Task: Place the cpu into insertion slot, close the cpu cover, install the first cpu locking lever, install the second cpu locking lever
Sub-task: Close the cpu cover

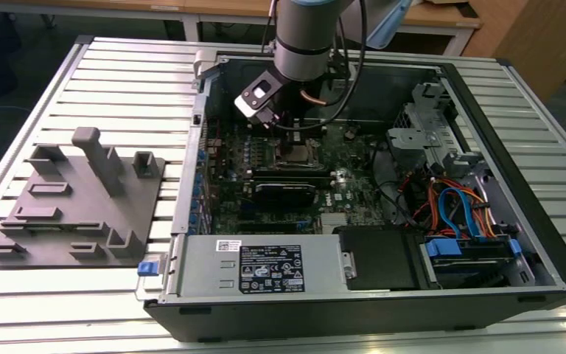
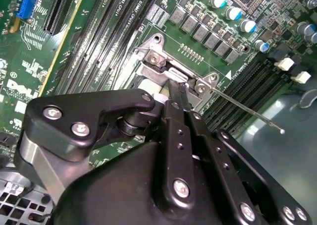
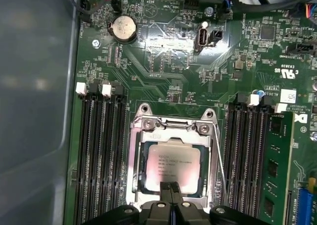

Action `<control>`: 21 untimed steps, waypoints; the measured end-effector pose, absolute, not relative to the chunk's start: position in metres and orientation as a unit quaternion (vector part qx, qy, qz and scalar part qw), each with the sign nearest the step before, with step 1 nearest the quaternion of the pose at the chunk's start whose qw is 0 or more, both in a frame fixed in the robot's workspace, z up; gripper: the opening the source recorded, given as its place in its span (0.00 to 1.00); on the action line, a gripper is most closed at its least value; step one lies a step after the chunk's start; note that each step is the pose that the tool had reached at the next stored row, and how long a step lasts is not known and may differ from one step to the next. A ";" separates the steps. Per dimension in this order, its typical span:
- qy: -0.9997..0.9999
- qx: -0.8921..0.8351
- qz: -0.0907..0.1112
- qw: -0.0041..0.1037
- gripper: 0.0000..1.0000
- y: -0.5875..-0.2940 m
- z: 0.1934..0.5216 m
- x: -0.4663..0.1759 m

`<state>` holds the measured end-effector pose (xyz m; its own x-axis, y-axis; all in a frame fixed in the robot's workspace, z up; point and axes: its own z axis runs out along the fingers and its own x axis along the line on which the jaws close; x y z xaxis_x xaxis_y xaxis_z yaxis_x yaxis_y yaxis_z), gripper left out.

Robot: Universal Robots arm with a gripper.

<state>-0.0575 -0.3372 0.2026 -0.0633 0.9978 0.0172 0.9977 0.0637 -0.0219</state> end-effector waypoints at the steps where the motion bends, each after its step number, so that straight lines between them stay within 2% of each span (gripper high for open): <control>1: -0.729 -0.684 0.002 0.014 0.10 -0.337 0.202 -0.058; 21: -0.729 -0.684 0.002 0.014 0.10 -0.337 0.204 -0.042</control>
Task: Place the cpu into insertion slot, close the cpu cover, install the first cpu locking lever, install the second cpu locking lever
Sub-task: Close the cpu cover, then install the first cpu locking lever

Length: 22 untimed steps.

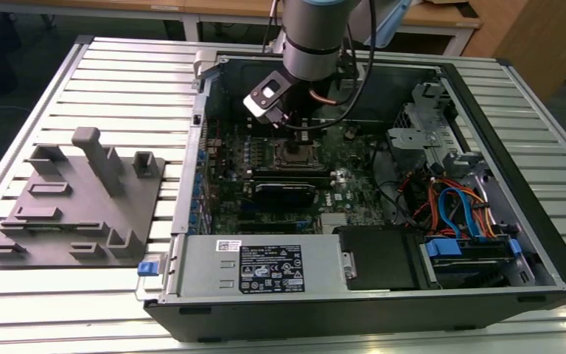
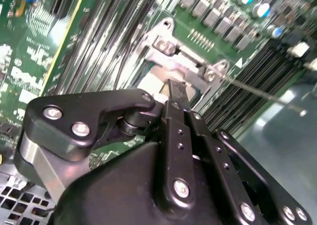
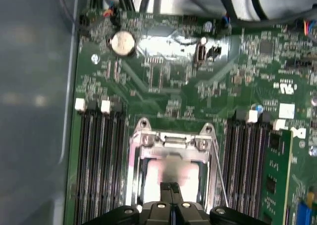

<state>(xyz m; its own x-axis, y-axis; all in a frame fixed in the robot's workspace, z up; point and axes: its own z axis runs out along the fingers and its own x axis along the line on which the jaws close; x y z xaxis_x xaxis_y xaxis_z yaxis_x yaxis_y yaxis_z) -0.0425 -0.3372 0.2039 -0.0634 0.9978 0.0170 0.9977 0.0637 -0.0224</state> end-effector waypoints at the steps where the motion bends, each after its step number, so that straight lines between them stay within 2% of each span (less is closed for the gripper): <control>1: -0.729 -0.684 0.002 0.014 0.10 -0.337 0.204 -0.041; 22: -0.729 -0.684 0.002 0.014 0.10 -0.337 0.207 -0.034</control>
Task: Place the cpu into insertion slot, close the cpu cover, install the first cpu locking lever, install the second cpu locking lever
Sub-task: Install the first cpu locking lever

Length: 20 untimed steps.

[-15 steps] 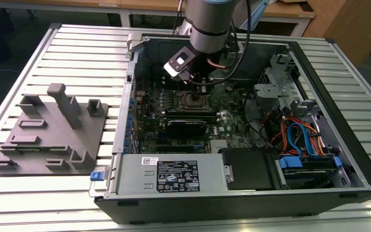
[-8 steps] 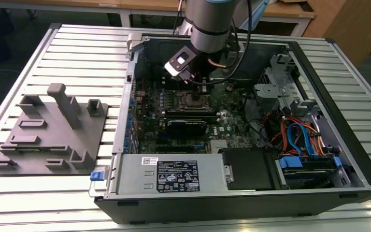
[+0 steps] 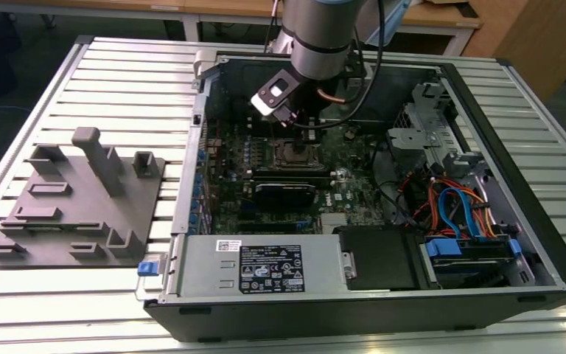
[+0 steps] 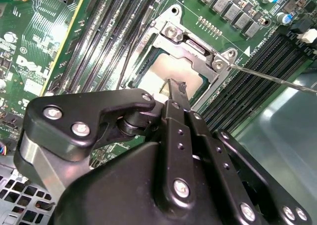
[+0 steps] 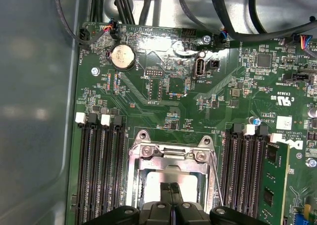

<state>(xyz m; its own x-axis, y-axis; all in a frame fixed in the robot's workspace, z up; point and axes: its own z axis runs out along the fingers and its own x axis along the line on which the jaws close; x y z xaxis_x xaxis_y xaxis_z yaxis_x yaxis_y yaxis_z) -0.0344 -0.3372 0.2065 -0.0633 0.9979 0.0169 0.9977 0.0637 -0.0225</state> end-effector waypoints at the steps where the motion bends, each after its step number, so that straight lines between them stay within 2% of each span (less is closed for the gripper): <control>1: -0.729 -0.684 0.002 0.014 0.10 -0.337 0.207 -0.034; 20: -0.729 -0.684 0.002 0.014 0.10 -0.337 0.216 -0.034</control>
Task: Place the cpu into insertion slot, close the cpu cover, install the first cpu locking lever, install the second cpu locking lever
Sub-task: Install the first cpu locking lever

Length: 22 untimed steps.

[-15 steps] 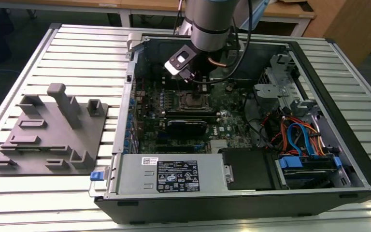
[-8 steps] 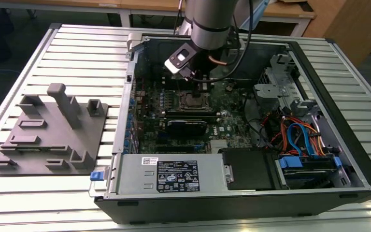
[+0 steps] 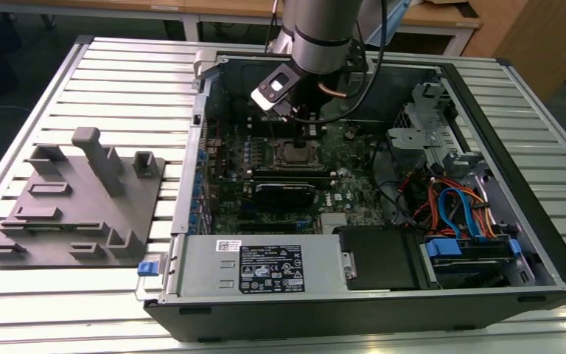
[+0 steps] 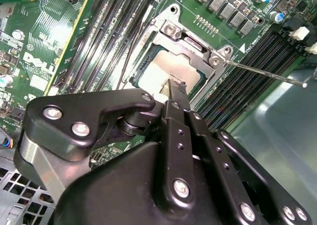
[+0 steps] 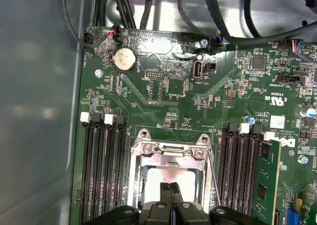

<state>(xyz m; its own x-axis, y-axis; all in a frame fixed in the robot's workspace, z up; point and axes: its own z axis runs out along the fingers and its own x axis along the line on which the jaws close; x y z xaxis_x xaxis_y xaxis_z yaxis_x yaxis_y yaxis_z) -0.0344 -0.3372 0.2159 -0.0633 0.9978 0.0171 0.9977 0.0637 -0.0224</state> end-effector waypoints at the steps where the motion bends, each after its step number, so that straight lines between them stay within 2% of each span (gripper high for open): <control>1: -0.729 -0.684 0.002 0.014 0.10 -0.337 0.216 -0.034; 22: -0.729 -0.684 0.002 0.014 0.10 -0.337 0.233 -0.034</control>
